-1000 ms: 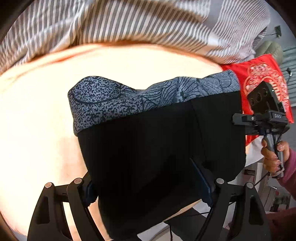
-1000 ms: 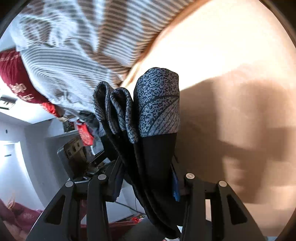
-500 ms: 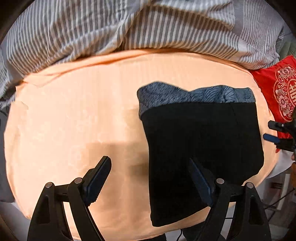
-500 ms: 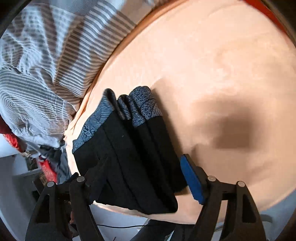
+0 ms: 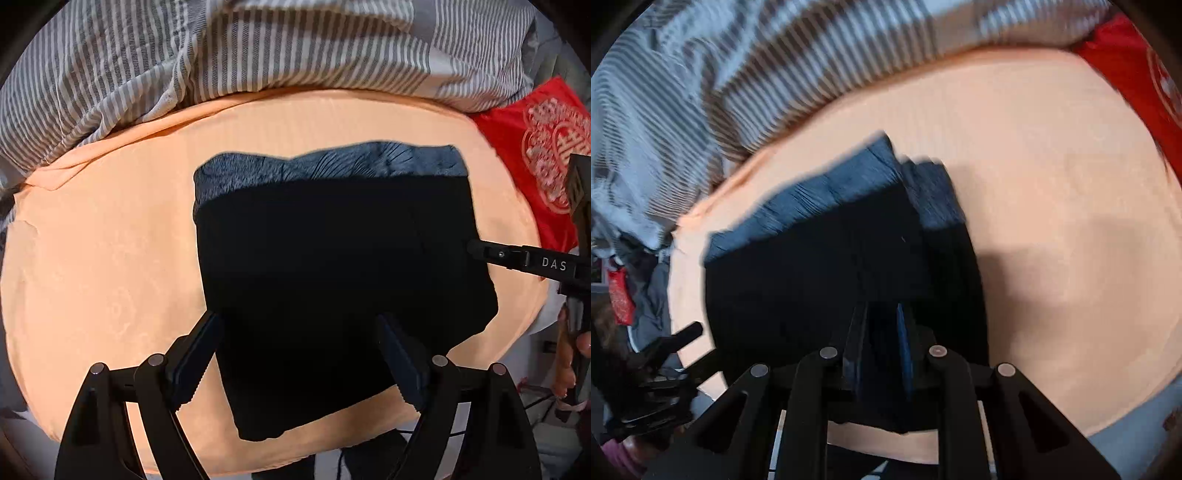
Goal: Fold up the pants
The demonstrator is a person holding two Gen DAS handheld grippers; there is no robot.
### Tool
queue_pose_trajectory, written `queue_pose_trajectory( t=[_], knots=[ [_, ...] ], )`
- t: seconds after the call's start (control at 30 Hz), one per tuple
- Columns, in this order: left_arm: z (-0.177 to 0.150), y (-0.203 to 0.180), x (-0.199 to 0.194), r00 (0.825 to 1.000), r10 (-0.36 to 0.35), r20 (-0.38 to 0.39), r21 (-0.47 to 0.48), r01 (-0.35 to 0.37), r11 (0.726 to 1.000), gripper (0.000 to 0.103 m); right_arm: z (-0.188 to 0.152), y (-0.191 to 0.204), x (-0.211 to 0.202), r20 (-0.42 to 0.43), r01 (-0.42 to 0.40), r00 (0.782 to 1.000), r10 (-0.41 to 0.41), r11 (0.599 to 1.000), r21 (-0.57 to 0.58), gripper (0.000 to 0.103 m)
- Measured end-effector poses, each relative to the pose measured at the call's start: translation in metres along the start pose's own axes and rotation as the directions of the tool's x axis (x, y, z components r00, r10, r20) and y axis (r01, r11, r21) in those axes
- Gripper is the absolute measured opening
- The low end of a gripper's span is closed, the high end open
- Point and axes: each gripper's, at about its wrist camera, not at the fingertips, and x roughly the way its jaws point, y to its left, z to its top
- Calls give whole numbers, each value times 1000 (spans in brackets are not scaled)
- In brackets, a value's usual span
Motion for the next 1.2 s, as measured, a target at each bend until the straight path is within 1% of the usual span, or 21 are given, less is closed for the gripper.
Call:
queue_pose_trajectory(
  t=[0.03,0.1,0.13,0.17,0.2,0.37,0.43,0.5,0.57,0.6,0.7,0.77,0.83,0.9,0.97,1.0,1.03,1.07,1.1,1.2],
  knots=[
    [-1,-3,3,1000,18,-2,4,-18,1000,86,-2,-3,1,0,5,1000,-5,1000,8,14],
    [-2,-8,10,998,59,-4,6,-59,998,88,-6,-8,3,12,24,1000,-24,1000,1,14],
    [-2,-11,12,998,67,-2,1,-67,998,91,-7,-9,3,13,31,999,-31,1000,-2,14],
    [-2,-13,13,998,65,1,-9,-65,998,98,-7,-11,3,15,23,1000,-24,1000,8,14],
    [-1,-16,16,998,66,8,-25,-66,998,101,-7,-12,2,16,18,1000,-18,1000,18,14],
    [3,-23,41,988,155,1,-35,-155,987,102,-4,-5,4,22,39,999,-40,999,7,14],
    [2,-21,47,986,168,10,-46,-167,985,102,-6,-7,2,25,34,999,-34,999,13,14],
    [1,-19,49,986,167,27,-62,-165,984,102,-5,-7,3,26,24,999,-24,1000,20,14],
    [1,-16,52,986,163,24,-72,-161,984,102,-5,-7,3,28,24,999,-25,1000,17,14],
    [2,-14,53,987,162,14,-76,-160,984,103,-5,-7,3,29,27,999,-27,1000,15,14],
    [11,-8,60,988,144,-62,-93,-149,984,103,-4,-6,3,30,29,999,-30,999,13,15],
    [15,-4,61,988,123,-88,-106,-132,986,103,-4,-7,3,29,23,999,-23,1000,16,16],
    [15,0,62,990,109,-93,-106,-119,987,103,-4,-8,2,25,11,1000,-11,1000,23,17],
    [13,1,59,991,111,-74,-98,-118,988,103,-5,-10,-1,16,12,1000,-13,999,36,17],
    [9,0,51,990,126,-62,-84,-131,988,103,-10,-9,-6,10,28,1000,-28,998,49,28],
    [6,-1,45,989,138,-56,-70,-142,987,103,-14,-7,-10,6,37,999,-37,998,50,47],
    [4,-1,39,988,144,-48,-64,-147,987,103,-18,-6,-13,7,42,999,-43,998,49,69],
    [0,-1,31,989,147,-33,-62,-149,987,103,-24,-2,-20,16,51,999,-52,998,43,77],
    [-5,0,23,989,149,-20,-64,-150,987,103,-31,3,-27,30,62,998,-63,998,33,83],
    [-19,2,0,989,150,14,-67,-148,987,103,-48,19,-38,49,131,990,-131,991,2,83]
  ],
)
